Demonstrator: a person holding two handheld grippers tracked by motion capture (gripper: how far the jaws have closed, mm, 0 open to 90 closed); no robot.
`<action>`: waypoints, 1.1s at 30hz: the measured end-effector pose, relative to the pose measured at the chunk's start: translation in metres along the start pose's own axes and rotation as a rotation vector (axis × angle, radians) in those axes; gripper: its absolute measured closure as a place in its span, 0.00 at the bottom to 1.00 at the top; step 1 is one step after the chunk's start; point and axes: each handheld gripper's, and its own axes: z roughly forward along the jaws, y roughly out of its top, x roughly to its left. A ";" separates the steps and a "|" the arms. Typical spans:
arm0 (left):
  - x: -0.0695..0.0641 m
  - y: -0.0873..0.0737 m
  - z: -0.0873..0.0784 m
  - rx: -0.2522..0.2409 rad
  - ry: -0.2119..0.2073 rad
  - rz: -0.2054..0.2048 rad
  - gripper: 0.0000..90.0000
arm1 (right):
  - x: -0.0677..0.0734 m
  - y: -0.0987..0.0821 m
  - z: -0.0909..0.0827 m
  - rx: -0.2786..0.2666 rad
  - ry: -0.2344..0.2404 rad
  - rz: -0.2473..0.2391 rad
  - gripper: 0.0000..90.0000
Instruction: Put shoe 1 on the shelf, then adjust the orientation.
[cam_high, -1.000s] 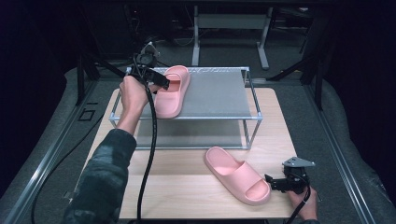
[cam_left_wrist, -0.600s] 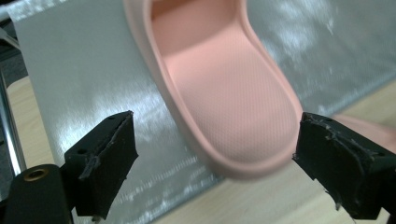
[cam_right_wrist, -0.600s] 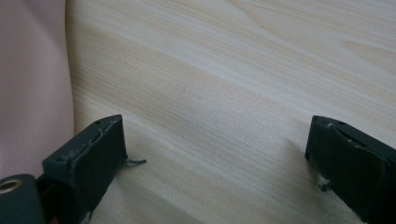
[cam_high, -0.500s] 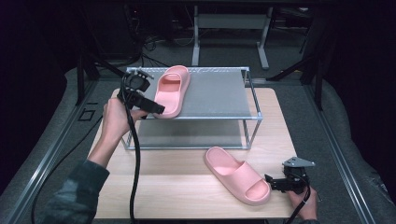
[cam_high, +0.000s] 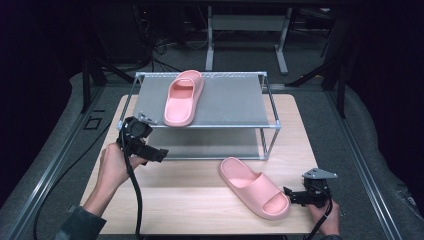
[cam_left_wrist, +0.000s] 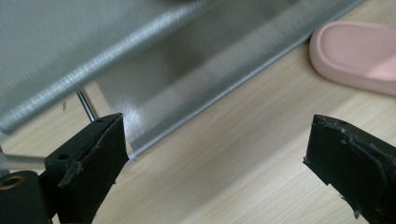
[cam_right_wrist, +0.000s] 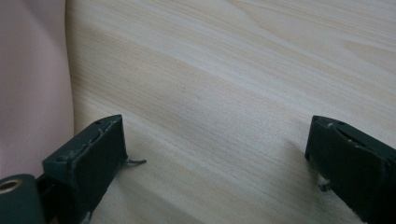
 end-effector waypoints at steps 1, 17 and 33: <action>-0.001 -0.005 0.002 0.002 -0.002 -0.002 0.05 | 0.000 0.000 0.000 -0.001 -0.008 0.000 0.05; -0.012 -0.085 0.045 0.000 0.006 -0.047 0.00 | 0.000 0.000 0.000 0.001 0.005 -0.001 0.05; -0.014 -0.150 0.104 -0.042 0.029 -0.158 0.00 | -0.001 0.001 -0.002 0.012 0.004 -0.002 0.07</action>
